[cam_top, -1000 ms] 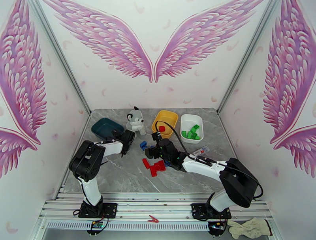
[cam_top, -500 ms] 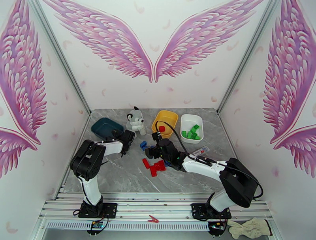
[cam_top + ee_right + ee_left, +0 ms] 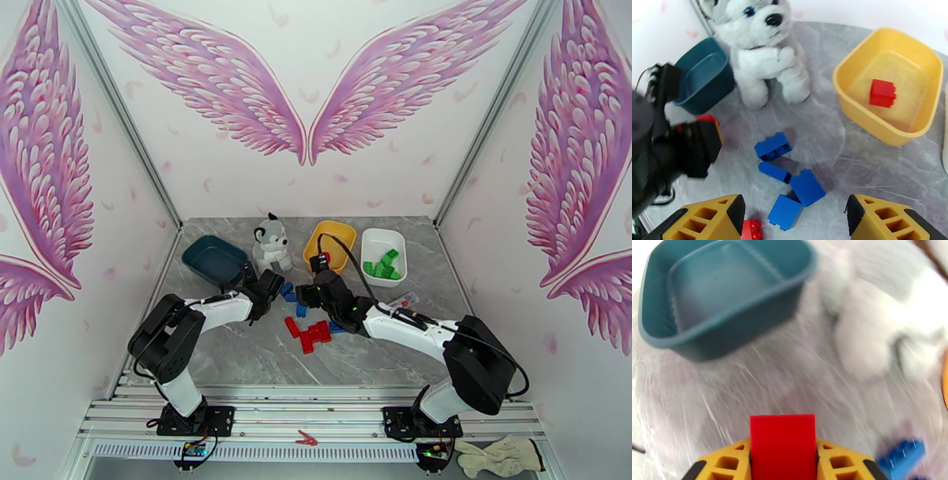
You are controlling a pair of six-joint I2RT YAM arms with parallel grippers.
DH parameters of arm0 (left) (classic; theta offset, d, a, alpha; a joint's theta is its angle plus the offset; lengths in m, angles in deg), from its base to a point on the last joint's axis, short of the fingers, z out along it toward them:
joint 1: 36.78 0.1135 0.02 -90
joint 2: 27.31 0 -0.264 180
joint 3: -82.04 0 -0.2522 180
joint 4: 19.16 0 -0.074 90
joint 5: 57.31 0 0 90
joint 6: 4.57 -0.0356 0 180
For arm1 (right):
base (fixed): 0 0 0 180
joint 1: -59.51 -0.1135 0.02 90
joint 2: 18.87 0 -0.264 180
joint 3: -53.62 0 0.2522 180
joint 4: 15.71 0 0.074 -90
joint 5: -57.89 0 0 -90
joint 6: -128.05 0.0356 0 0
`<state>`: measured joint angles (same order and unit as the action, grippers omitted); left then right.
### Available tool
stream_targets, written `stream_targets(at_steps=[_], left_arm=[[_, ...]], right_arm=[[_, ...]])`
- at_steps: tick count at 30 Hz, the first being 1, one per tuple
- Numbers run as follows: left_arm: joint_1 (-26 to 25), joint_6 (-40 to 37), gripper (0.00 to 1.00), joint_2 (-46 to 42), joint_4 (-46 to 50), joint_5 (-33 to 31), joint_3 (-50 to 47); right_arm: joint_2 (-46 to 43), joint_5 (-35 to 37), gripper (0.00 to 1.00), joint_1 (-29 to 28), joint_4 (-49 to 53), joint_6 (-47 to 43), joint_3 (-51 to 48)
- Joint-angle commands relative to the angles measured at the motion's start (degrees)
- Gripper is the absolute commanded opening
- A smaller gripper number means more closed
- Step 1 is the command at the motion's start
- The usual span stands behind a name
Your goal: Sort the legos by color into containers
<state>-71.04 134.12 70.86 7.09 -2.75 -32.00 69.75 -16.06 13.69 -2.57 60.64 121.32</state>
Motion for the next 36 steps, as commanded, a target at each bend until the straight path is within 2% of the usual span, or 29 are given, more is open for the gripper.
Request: stream_targets(at_steps=[1, 5, 8, 10, 14, 17, 26, 31, 36], left_arm=[[-1.46, -3.82, 0.27, -3.71, 2.08, 2.96, -0.99], [-2.94, -8.65, 0.25, -4.92, 1.32, 9.76, 0.88], [-3.82, -12.70, 0.24, -4.83, -0.27, 14.78, 3.81], [-4.46, -15.05, 0.23, -4.19, -0.29, 17.14, 7.05], [-5.18, -18.70, 0.24, -1.68, 0.31, 20.36, 14.41], [-5.31, -21.07, 0.26, 1.26, 0.52, 21.82, 20.39], [-4.67, -26.36, 0.28, 17.64, 4.10, 27.83, 44.61], [-3.57, -26.81, 0.36, 27.44, 8.05, 28.91, 58.53], [-3.03, -26.76, 0.67, 32.27, 10.00, 29.67, 65.24]], right_arm=[[-1.10, 6.46, 0.77, -0.35, 2.80, 0.66, 0.05], [-3.37, 13.79, 0.78, -0.30, 2.62, 0.25, -1.52], [-5.42, 16.76, 0.78, 0.66, 4.71, 1.40, -2.57], [-6.61, 16.70, 0.80, 2.13, 5.82, 3.06, -3.65], [-10.57, 15.02, 0.88, 4.60, 0.56, 2.91, -9.61], [-13.58, 14.93, 0.89, 6.14, -1.20, 2.81, -12.61], [-18.89, 14.37, 0.91, 9.41, -2.36, 2.66, -16.63], [-19.39, 13.11, 0.92, 10.52, -2.59, 2.72, -17.17], [-18.69, 11.50, 0.94, 11.35, -2.76, 2.37, -17.04]])
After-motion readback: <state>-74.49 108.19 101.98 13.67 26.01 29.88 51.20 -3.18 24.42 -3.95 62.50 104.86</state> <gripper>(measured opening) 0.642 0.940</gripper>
